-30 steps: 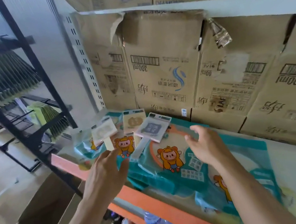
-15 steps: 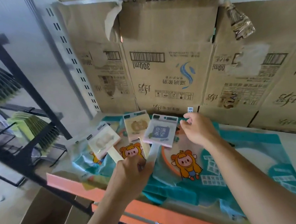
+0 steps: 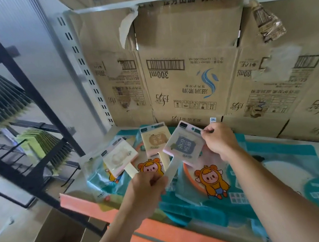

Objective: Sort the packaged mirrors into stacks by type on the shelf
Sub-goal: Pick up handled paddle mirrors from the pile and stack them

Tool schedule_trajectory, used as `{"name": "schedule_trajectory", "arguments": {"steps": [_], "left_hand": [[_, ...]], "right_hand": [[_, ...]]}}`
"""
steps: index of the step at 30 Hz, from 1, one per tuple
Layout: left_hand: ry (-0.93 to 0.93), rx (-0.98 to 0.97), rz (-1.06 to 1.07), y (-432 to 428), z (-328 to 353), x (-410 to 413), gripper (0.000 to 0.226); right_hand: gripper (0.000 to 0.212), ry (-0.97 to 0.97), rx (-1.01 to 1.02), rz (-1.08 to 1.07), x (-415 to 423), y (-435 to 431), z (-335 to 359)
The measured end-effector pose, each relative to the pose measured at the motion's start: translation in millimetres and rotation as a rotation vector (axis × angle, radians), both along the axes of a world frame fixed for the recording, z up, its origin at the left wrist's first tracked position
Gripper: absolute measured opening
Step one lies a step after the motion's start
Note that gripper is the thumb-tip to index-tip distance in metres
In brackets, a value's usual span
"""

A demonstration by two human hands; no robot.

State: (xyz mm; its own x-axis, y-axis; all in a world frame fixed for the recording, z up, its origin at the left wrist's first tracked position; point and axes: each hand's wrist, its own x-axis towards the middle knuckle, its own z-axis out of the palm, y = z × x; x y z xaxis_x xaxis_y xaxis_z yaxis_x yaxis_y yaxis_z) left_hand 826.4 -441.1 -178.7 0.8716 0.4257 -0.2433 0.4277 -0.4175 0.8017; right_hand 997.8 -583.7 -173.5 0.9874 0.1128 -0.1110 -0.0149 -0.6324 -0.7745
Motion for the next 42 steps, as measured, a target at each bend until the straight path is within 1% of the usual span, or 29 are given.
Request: {"name": "schedule_trajectory", "arguments": {"steps": [3, 7, 11, 15, 18, 21, 25, 28, 30, 37, 42], "left_hand": [[-0.019, -0.032, 0.014, -1, 5, 2, 0.020], [-0.047, -0.058, -0.013, -7, 7, 5, 0.020], [-0.086, -0.060, -0.024, -18, 4, 11, 0.023], [-0.141, -0.096, -0.079, -36, 3, 15, 0.024], [-0.188, -0.066, -0.142, -49, 0, 18, 0.027], [-0.193, -0.092, -0.207, -68, -2, 23, 0.029], [-0.199, -0.127, -0.272, -96, -6, 33, 0.034], [-0.227, -0.080, -0.330, -118, -3, 35, 0.035], [-0.236, -0.024, -0.373, -135, 2, 33, 0.039], [-0.180, -0.105, -0.492, -203, 1, 28, 0.036], [-0.124, -0.108, -0.539, -260, -4, 24, 0.031]], "right_hand": [[0.015, -0.021, 0.080, -0.044, -7, -16, 3], [0.014, -0.019, 0.128, -0.097, -15, -43, 12], [0.018, -0.061, 0.162, -0.154, -26, -71, 22], [0.018, -0.059, 0.185, -0.255, -39, -102, 27], [0.020, -0.082, 0.187, -0.338, -50, -126, 28], [0.017, -0.078, 0.221, -0.392, -59, -152, 31], [0.020, -0.073, 0.343, -0.457, -75, -191, 32], [0.018, -0.059, 0.398, -0.527, -86, -216, 33], [0.021, -0.059, 0.428, -0.567, -93, -235, 30], [0.032, -0.083, 0.505, -0.671, -123, -311, 14], [0.033, -0.125, 0.500, -0.772, -152, -367, 11]]}}
